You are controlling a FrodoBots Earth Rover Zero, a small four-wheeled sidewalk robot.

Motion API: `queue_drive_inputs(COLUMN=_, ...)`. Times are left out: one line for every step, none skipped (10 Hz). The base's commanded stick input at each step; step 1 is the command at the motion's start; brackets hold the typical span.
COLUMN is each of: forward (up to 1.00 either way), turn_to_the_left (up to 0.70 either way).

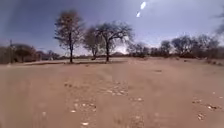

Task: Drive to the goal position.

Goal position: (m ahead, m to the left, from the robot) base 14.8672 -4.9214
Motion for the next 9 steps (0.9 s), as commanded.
queue_drive_inputs(forward=1.00, turn_to_the_left=-0.15)
queue_drive_inputs(forward=1.00, turn_to_the_left=-0.27)
queue_drive_inputs(forward=1.00, turn_to_the_left=-0.27)
queue_drive_inputs(forward=1.00, turn_to_the_left=-0.27)
queue_drive_inputs(forward=1.00, turn_to_the_left=-0.27)
queue_drive_inputs(forward=1.00, turn_to_the_left=-0.27)
queue_drive_inputs(forward=1.00, turn_to_the_left=-0.27)
queue_drive_inputs(forward=1.00, turn_to_the_left=-0.27)
queue_drive_inputs(forward=1.00, turn_to_the_left=-0.24)
